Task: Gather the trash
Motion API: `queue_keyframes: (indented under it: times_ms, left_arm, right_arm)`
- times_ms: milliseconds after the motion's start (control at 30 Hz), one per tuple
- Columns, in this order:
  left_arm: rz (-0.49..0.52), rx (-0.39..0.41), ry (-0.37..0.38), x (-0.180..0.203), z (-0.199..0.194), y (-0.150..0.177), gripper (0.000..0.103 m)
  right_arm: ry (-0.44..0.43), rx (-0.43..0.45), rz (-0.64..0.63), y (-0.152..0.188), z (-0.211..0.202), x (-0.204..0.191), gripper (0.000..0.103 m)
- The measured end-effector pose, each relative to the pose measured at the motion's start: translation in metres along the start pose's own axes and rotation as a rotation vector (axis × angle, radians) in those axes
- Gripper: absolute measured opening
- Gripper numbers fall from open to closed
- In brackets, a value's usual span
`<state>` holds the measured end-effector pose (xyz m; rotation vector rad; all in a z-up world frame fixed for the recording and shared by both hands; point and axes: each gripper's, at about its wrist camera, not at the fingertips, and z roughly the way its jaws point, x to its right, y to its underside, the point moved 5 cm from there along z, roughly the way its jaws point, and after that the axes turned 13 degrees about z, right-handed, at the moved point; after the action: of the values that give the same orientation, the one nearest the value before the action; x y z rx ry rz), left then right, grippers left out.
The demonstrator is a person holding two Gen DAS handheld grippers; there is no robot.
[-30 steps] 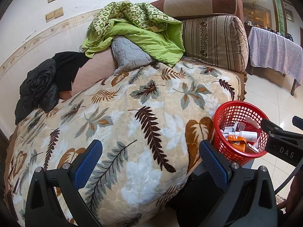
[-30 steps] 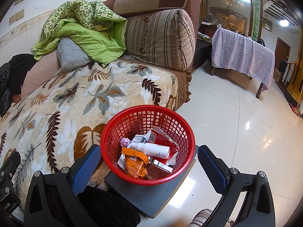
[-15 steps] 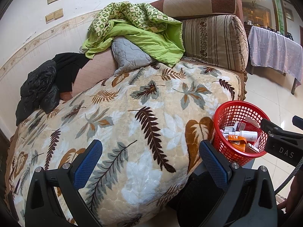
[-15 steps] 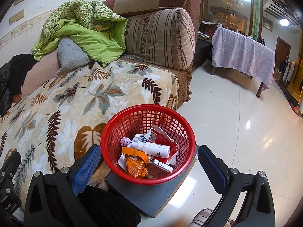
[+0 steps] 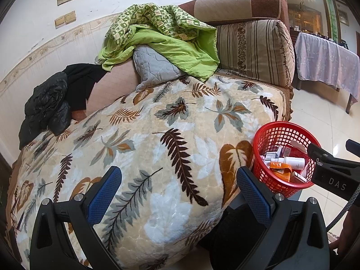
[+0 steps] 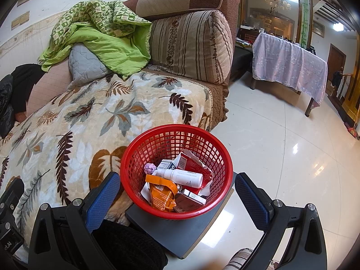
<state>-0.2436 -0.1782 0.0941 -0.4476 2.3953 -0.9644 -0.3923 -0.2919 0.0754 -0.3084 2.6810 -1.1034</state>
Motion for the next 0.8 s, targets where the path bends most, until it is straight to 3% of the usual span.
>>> queue_keyframes:
  times_ms: [633, 800]
  left_arm:
    - [-0.002, 0.001, 0.000, 0.000, -0.001, 0.000, 0.101]
    - [-0.037, -0.017, 0.032, -0.004, 0.003, 0.001, 0.101]
  right_arm:
    - [-0.008, 0.007, -0.007, -0.001, -0.002, -0.004, 0.103]
    - [-0.027, 0.017, -0.048, -0.007, -0.002, -0.015, 0.103]
